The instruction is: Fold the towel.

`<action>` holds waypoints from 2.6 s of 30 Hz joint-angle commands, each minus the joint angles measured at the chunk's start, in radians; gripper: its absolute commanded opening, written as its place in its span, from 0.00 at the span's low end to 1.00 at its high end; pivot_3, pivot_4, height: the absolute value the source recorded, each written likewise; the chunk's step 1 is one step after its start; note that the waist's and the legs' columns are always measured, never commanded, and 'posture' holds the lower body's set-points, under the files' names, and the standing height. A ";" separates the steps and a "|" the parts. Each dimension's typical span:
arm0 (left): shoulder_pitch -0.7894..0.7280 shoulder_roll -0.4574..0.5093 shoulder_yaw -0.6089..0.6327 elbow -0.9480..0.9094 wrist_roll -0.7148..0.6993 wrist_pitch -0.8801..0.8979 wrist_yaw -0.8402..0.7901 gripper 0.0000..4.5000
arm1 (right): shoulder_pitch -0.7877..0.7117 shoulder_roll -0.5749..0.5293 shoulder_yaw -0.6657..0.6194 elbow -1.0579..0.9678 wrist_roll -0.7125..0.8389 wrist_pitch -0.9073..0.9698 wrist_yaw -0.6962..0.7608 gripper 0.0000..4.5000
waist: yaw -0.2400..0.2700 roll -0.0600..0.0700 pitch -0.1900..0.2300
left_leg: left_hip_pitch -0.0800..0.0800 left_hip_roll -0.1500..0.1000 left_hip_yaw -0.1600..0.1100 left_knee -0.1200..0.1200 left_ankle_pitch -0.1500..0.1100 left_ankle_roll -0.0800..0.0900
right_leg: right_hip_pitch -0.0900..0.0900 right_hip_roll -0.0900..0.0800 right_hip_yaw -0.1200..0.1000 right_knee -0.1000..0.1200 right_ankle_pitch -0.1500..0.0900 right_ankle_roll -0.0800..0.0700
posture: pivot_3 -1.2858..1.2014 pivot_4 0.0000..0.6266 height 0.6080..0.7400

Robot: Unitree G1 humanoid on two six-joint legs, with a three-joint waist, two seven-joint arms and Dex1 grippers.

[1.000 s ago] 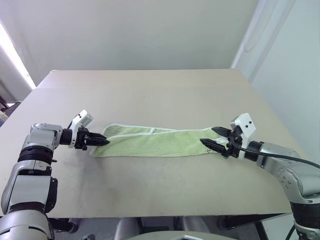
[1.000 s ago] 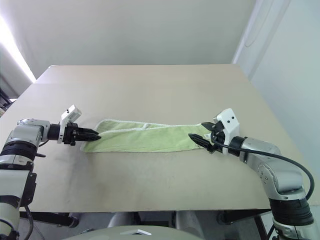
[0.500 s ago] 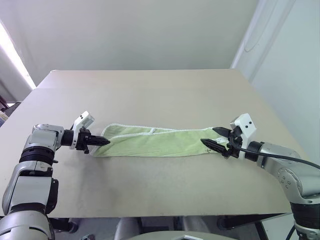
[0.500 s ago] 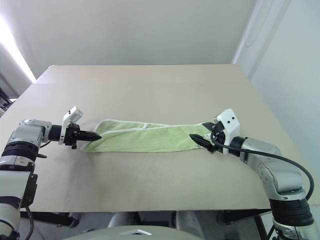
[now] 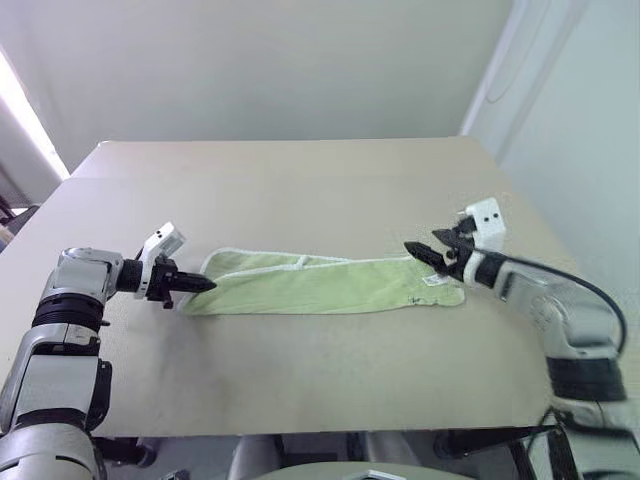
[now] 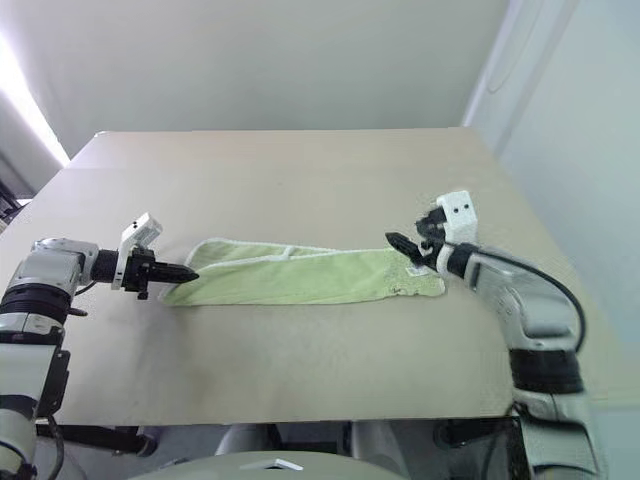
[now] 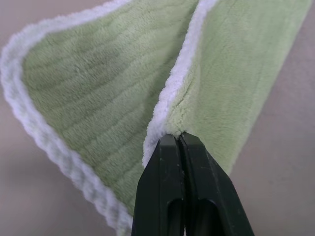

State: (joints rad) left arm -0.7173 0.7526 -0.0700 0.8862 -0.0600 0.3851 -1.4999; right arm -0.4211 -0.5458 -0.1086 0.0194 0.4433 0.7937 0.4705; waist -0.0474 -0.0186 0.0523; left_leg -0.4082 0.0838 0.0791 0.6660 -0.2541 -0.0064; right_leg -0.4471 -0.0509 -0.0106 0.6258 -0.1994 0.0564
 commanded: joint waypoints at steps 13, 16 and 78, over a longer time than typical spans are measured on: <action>0.023 0.011 0.002 -0.062 -0.007 -0.017 0.031 0.01 | -0.177 0.048 0.064 0.452 -0.178 -0.045 0.003 0.85 | 0.001 0.000 0.000 | -0.003 0.000 0.000 0.001 0.002 0.003 | -0.006 0.001 0.002 0.007 -0.001 -0.002 | 0.52 0.00 0.57; 0.029 0.012 0.004 -0.065 -0.007 -0.020 0.039 0.01 | -0.148 0.040 0.053 0.386 -0.164 -0.020 0.026 0.85 | 0.002 0.000 0.000 | -0.003 0.000 0.000 0.001 0.002 0.003 | -0.006 0.001 0.002 0.008 -0.001 -0.002 | 0.52 0.00 0.57; -0.507 -0.071 0.156 0.414 0.075 -0.489 0.511 0.00 | -0.117 -0.040 -0.169 0.157 -0.036 -0.523 0.141 0.01 | 0.003 0.000 0.000 | -0.008 -0.001 0.000 0.000 0.002 0.003 | -0.015 0.004 0.004 0.012 0.000 0.001 | 0.52 0.00 0.57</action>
State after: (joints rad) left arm -1.2342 0.6323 0.0932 1.3183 -0.0052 -0.0846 -0.9305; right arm -0.5841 -0.5411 -0.2445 0.2960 0.3656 0.2461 0.5552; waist -0.0448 -0.0188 0.0519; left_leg -0.4157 0.0828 0.0792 0.6665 -0.2517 -0.0035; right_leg -0.4617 -0.0471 -0.0063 0.6385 -0.2000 0.0572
